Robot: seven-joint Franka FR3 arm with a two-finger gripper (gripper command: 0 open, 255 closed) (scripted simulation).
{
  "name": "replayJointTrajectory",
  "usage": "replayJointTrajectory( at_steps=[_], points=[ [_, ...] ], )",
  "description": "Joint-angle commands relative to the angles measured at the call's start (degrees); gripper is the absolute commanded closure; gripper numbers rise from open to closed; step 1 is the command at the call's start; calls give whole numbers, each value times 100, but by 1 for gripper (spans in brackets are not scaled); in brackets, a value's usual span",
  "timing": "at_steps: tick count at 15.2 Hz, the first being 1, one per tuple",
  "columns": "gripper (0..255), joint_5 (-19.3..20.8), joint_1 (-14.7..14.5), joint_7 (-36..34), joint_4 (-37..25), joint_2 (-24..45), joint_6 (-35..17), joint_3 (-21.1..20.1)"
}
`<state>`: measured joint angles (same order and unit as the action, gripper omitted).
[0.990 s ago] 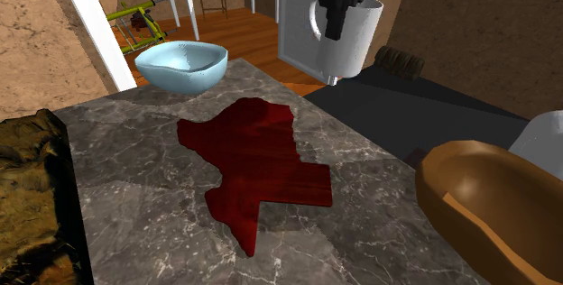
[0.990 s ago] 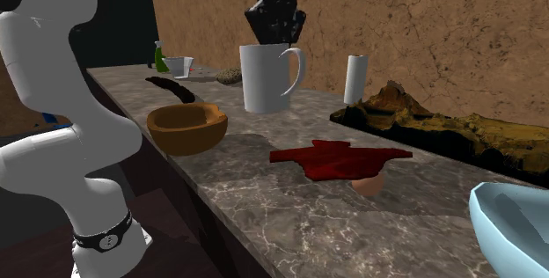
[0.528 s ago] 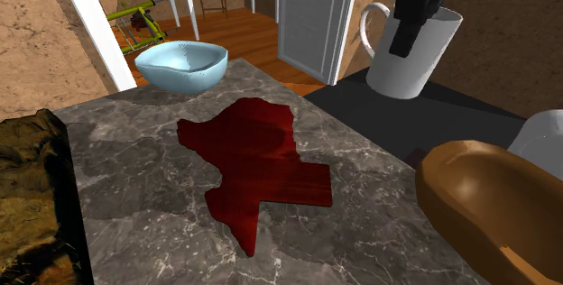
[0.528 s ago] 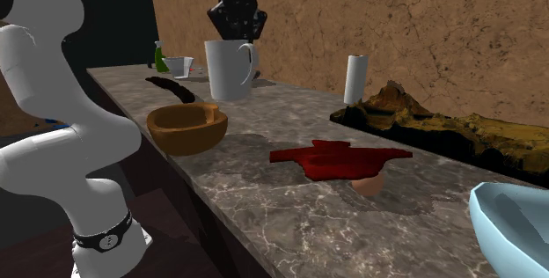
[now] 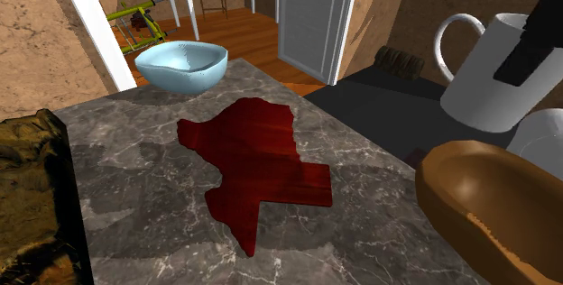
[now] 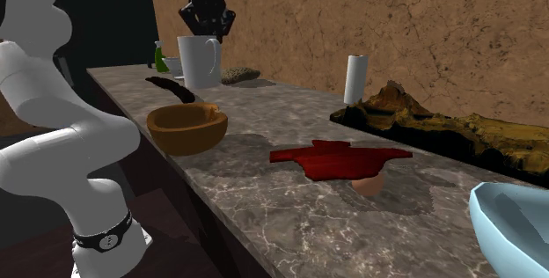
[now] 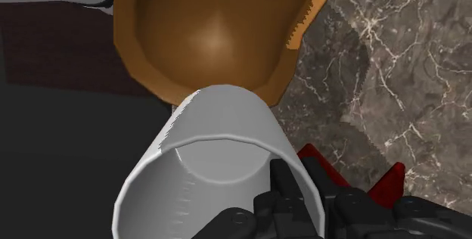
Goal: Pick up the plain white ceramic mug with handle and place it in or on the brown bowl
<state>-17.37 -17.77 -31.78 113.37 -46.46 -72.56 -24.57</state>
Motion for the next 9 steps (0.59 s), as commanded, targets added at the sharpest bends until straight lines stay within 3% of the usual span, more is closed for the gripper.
replayJointTrajectory(
  at_steps=[1,5,9],
  points=[
    [255,-119,-119,-125,99,-319,206,3],
    [255,-346,-305,-408,143,-784,579,-45],
    [255,-410,-358,-365,578,-998,355,-90]
  ],
)
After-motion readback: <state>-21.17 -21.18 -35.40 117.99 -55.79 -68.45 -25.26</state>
